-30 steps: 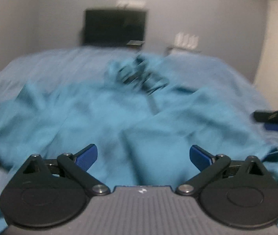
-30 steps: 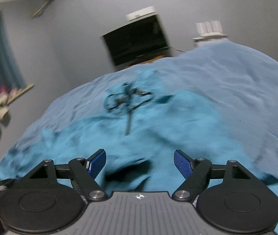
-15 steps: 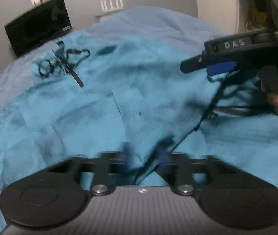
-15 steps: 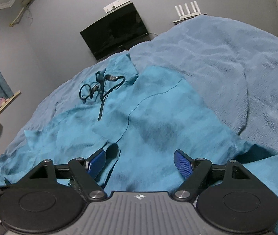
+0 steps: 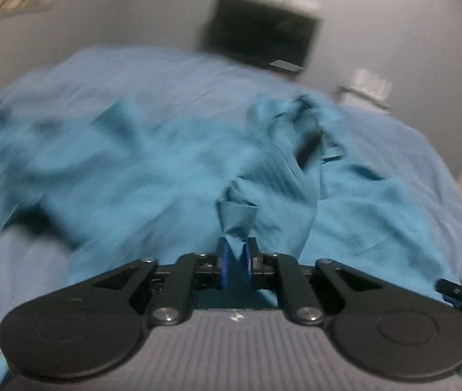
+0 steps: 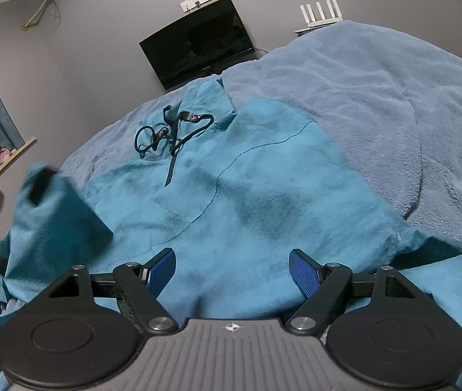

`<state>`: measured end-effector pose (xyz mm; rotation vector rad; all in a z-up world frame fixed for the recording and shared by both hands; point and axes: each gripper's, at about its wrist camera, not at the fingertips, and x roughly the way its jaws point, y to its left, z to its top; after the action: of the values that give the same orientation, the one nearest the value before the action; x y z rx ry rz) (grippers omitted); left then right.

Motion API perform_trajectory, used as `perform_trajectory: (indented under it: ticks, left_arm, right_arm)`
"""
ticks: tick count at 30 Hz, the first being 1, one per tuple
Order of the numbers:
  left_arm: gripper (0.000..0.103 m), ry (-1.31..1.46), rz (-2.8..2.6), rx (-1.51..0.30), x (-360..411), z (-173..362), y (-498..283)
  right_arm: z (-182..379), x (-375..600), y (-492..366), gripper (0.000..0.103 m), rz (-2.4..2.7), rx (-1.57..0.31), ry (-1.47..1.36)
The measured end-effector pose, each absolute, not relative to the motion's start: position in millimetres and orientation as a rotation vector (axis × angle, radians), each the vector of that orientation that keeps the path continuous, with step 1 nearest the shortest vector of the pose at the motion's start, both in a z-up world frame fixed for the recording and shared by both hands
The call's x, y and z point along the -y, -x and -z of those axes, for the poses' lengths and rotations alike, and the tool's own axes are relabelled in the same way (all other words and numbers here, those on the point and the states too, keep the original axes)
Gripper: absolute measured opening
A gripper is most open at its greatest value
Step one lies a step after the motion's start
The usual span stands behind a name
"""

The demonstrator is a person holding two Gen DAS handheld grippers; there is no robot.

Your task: Fold large clothes

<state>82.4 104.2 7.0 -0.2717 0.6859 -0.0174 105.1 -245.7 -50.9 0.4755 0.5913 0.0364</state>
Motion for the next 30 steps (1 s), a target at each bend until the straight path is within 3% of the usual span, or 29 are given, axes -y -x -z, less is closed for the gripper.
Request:
perform_trajectory:
  ticks: [1,4,5,11,14,19,22,25,28,30]
  left_arm:
    - [0.022,0.293,-0.029,-0.716,-112.3,-3.8,-81.1]
    - [0.054,0.324,-0.194,-0.688,-130.4,-6.8,-73.5]
    - [0.057,0.332,-0.205,-0.660,-133.6,-10.2,-71.5]
    - [0.060,0.235,-0.017,-0.650,-99.2,-15.3,-91.6]
    - [0.067,0.164,0.080,-0.696,-69.4,0.5,-111.2]
    - [0.068,0.009,0.056,-0.835,-43.1,49.5,-132.6]
    - [0.069,0.051,0.034,-0.927,-52.3,68.5,-138.4]
    - [0.069,0.075,0.029,-0.895,-55.3,62.1,-136.1]
    - [0.070,0.088,0.006,-0.741,-62.1,28.1,-119.9]
    - [0.091,0.106,-0.014,-0.631,-75.7,0.1,-111.5]
  right_arm:
    - [50.4,244.5,-105.7,0.079,-0.036,-0.592,-0.469]
    - [46.6,240.0,-106.4,0.079,-0.036,-0.589,-0.442]
    - [44.3,239.3,-105.6,0.079,-0.036,-0.584,-0.431]
    - [16.1,230.9,-107.1,0.079,-0.063,-0.514,-0.295]
    - [11.8,227.1,-120.3,0.079,-0.041,-0.505,-0.201]
    - [35.0,228.5,-142.8,0.080,-0.018,-0.592,-0.162]
    - [57.2,231.2,-157.6,0.083,0.013,-0.681,-0.145]
    - [67.6,236.7,-162.9,0.084,0.017,-0.701,-0.173]
    - [63.1,234.9,-153.3,0.097,0.042,-0.643,-0.154]
    - [59.5,235.5,-147.0,0.099,0.056,-0.610,-0.163]
